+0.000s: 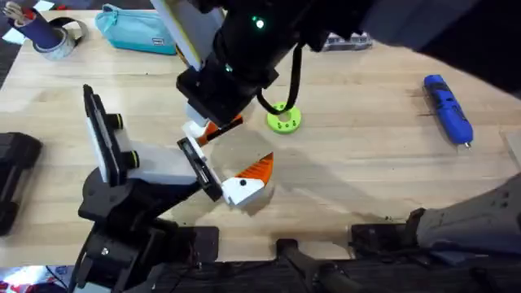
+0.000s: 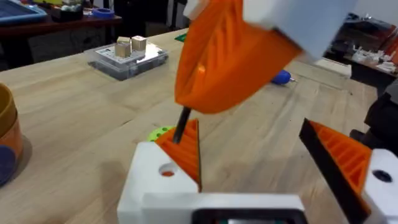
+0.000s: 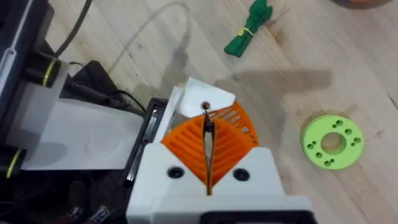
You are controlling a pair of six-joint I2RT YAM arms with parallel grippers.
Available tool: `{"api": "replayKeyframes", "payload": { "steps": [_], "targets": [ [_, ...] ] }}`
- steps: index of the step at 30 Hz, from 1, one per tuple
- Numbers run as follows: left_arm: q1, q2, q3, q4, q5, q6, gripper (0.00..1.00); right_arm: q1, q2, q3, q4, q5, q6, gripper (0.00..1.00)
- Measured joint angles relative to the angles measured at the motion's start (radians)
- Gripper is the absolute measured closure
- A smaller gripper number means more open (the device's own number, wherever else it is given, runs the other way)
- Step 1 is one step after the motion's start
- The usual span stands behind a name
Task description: Pick up the gripper from the table and insert it into the empty holder that is missing its gripper. Then pick up a screw, insert it into the mounting hole, and use the screwdriver to tighten it. Finally, clean up the table by picking up the vegetable and placing it into the bucket.
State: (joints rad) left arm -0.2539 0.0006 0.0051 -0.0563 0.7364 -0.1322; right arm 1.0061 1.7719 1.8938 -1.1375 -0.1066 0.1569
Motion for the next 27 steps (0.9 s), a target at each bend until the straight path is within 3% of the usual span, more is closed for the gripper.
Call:
{"api": "replayKeyframes", "payload": {
  "steps": [27],
  "targets": [
    [0.0,0.0,0.0,0.0,0.0,0.0,0.009,0.0,0.059,0.0,-0.005,-0.019,0.02,0.995]
  ]
}}
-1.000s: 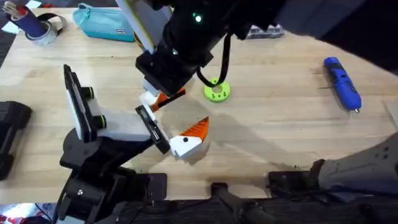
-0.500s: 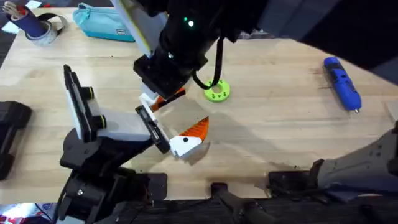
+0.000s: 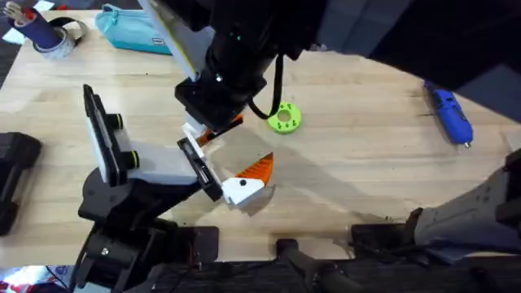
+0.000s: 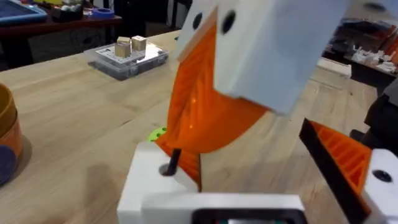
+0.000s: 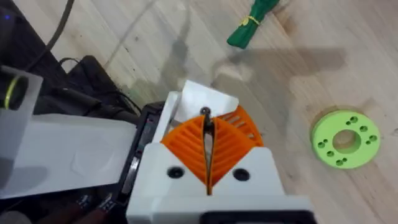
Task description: Pick up the gripper from the table and insert it into the empty holder that is missing its gripper. Then pick up a screw, insert it into the mounting hole, and use the screwdriver to tighten it. Finally, clean up the table by picking up the vegetable and placing it into the bucket.
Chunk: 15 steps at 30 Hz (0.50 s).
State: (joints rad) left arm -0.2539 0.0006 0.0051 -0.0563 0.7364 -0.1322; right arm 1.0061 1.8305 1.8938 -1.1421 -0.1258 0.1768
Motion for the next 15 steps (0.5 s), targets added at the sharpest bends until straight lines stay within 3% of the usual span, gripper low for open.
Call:
{"api": "replayKeyframes", "payload": {
  "steps": [15],
  "targets": [
    [0.0,0.0,0.0,-0.001,0.0,-0.011,0.009,0.0,0.031,0.0,0.022,-0.002,-0.001,0.995]
  ]
}}
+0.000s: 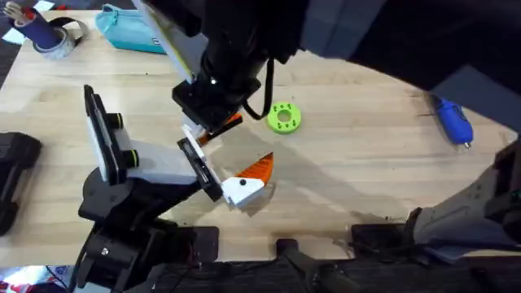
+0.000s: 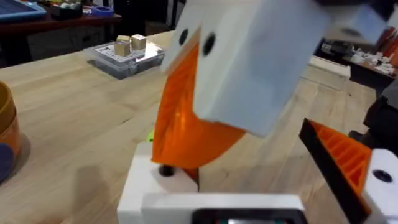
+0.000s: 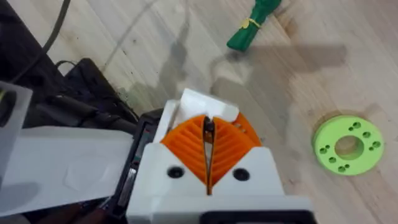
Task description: Pick up the gripper from the table and insert it into the empty holder that is missing its gripper. Then pick up a screw, insert it into the mounting hole, and use the screwdriver to tighten it. Finally, clean up the table by picking up the vegetable and placing it into the bucket.
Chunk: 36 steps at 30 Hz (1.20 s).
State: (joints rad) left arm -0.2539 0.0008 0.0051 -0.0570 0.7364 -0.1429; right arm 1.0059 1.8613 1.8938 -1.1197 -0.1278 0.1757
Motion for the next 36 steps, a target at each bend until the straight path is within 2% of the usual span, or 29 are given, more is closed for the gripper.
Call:
{"api": "replayKeyframes", "payload": {
  "steps": [21,36],
  "targets": [
    [0.0,0.0,0.0,0.001,-0.012,-0.004,0.009,0.004,0.002,0.0,0.033,0.033,0.0,0.995],
    [0.0,0.0,0.0,0.0,-0.009,-0.005,0.009,0.005,0.002,0.0,0.024,0.032,-0.056,0.995]
  ]
}}
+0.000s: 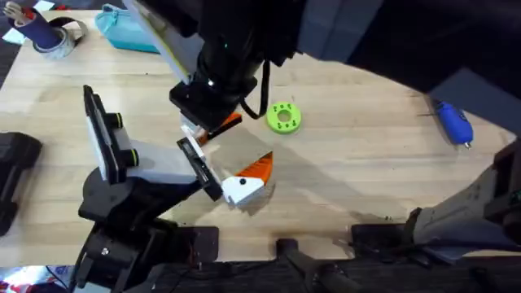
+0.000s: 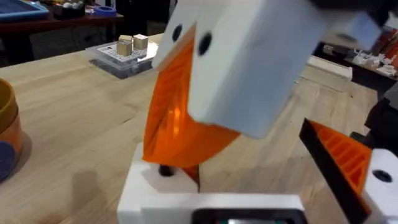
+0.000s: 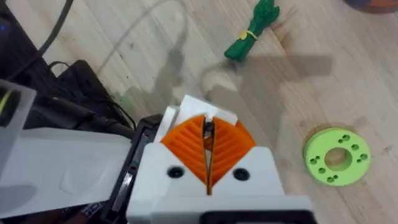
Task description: Pick up the gripper from the table and insert it into the empty holder that is missing its gripper. Then pick up a screw, insert it into the mounting hole, and use the screwdriver to tighten it. Finally, clean up the table by picking up the vegetable and placing it into the bucket.
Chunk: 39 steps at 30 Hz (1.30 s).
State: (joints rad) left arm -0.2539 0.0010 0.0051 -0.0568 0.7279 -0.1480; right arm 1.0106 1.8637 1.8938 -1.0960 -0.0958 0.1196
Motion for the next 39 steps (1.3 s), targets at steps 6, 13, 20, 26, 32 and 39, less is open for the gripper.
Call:
{"api": "replayKeyframes", "payload": {
  "steps": [6,13,20,26,32,39],
  "targets": [
    [0.0,0.0,0.0,0.0,0.002,-0.004,0.009,0.002,0.001,0.002,-0.006,0.006,-0.001,0.995],
    [0.0,0.0,0.0,-0.001,0.002,-0.011,0.009,0.015,0.004,0.005,-0.008,0.028,-0.007,0.995],
    [0.0,0.0,0.0,0.0,0.001,-0.011,0.009,0.014,0.004,0.005,-0.019,-0.015,-0.08,0.995],
    [0.0,0.0,0.0,0.0,0.001,-0.011,0.009,0.015,0.004,0.005,-0.019,0.013,-0.073,0.995],
    [0.0,0.0,0.0,0.0,0.001,-0.011,0.009,0.017,0.004,0.005,-0.018,0.028,-0.067,0.995],
    [0.0,0.0,0.0,0.0,0.002,-0.008,0.009,0.017,0.004,0.005,-0.019,0.05,-0.057,0.643]
  ]
}}
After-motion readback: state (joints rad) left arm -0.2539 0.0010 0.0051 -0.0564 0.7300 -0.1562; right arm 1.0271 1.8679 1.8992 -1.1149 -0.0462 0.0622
